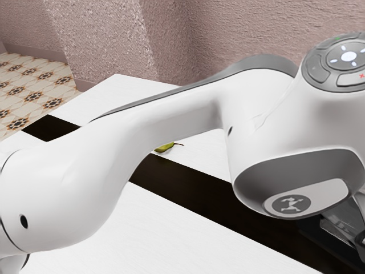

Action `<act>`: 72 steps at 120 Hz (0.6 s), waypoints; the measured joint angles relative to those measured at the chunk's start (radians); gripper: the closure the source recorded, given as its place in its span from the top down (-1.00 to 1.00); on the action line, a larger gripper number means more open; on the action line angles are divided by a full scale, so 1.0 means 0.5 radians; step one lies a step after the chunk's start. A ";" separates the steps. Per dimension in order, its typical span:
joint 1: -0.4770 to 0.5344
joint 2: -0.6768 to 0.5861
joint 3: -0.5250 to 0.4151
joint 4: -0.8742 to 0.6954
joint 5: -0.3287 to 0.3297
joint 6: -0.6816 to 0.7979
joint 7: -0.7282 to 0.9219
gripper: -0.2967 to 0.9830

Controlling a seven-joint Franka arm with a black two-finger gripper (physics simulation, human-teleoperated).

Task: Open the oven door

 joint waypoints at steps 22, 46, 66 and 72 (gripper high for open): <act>0.006 -0.017 0.001 -0.067 0.000 0.004 -0.018 0.58; 0.604 -1.315 0.474 0.128 -0.392 -0.499 -0.108 0.38; 1.136 -0.517 1.041 0.122 -0.753 -0.798 -0.335 0.48; 0.982 -0.484 1.064 0.101 -0.810 -0.838 -0.393 0.50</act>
